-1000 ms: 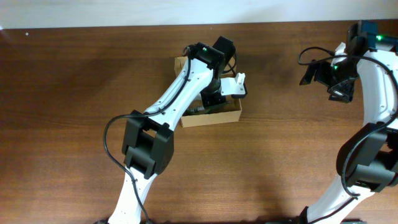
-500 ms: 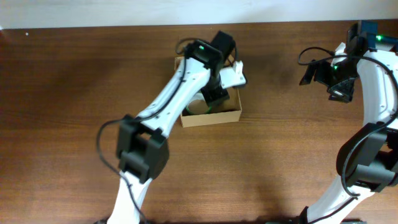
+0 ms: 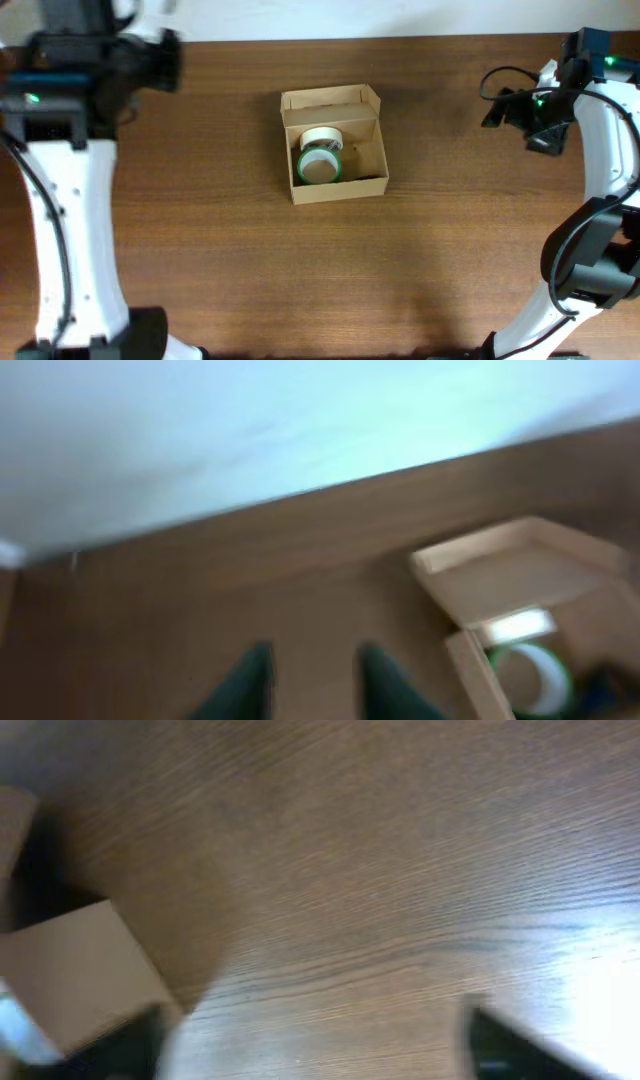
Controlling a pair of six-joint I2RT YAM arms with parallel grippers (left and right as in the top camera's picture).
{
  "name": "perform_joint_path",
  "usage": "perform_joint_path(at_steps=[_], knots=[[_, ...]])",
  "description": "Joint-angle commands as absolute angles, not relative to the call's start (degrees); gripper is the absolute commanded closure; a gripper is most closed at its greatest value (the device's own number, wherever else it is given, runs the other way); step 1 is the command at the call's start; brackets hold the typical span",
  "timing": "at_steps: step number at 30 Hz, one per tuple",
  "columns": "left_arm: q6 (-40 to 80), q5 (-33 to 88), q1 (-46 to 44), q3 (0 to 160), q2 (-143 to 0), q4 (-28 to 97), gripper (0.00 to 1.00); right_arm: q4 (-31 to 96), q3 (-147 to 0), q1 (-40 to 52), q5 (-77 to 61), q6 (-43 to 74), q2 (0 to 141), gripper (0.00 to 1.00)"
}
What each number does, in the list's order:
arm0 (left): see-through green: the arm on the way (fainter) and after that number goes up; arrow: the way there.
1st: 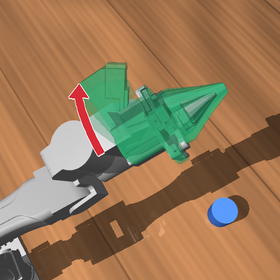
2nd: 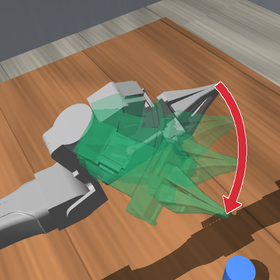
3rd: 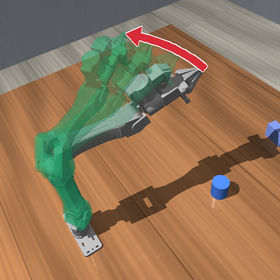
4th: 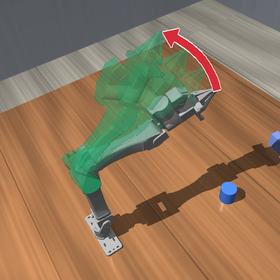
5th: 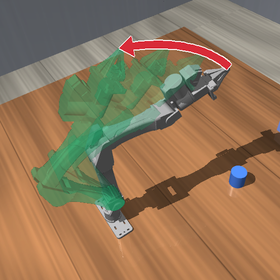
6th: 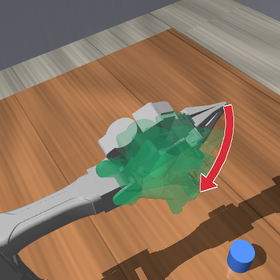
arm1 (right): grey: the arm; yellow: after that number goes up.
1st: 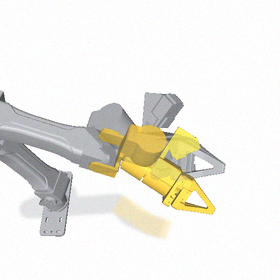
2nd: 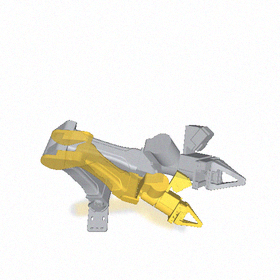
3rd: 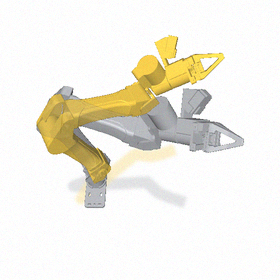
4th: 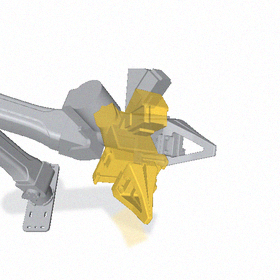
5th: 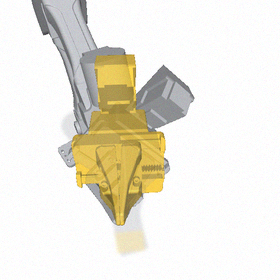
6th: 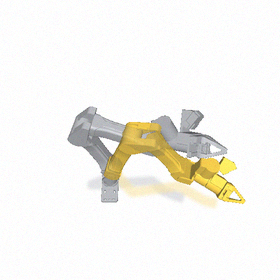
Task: Pack container
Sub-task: 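Retract the left arm and bring both grippers to the box lid, then grip the lid flap edges with both grippers and lift it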
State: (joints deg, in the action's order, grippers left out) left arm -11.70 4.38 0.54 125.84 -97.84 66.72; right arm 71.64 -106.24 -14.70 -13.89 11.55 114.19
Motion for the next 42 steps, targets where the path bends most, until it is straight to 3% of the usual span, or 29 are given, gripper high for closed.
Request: perform_joint_path(at_steps=[1,2,3,9,18,25,31,42], knots=[[-2.1,14.9,6.9,120.5,-105.1,66.3,0.98,71.5,-106.1,-15.0,-21.2,11.4,114.5,0.7],[-2.1,18.4,7.8,119.3,-106.7,66.1,0.98,71.3,-106.1,-14.9,-22.8,11.4,114.5,0.93],[-2.1,20.6,8.3,118.6,-107.9,66.1,0.98,71.0,-106.1,-14.6,-23.9,11.4,114.5,0.96],[-2.2,30.9,8.7,116.3,-117.4,66.0,0.98,66.1,-106.0,-12.4,-35.4,6.2,115.0,0.96],[-2.4,45.8,7.2,116.3,-131.5,64.4,0.98,61.8,-106.0,-8.6,-37.4,7.6,121.4,0.96],[-2.3,55.6,5.3,116.3,-138.6,61.2,0.98,58.3,-106.0,-8.2,-48.8,7.5,129.3,0.96],[-2.1,56.4,2.3,116.3,-143.2,59.6,0.98,55.3,-106.0,-7.6,-55.8,6.6,134.5,0.96],[2.7,56.4,-1.8,116.3,-147.3,53.9,0.98,49.6,-106.0,-4.8,-56.4,6.2,135.7,0.96]])
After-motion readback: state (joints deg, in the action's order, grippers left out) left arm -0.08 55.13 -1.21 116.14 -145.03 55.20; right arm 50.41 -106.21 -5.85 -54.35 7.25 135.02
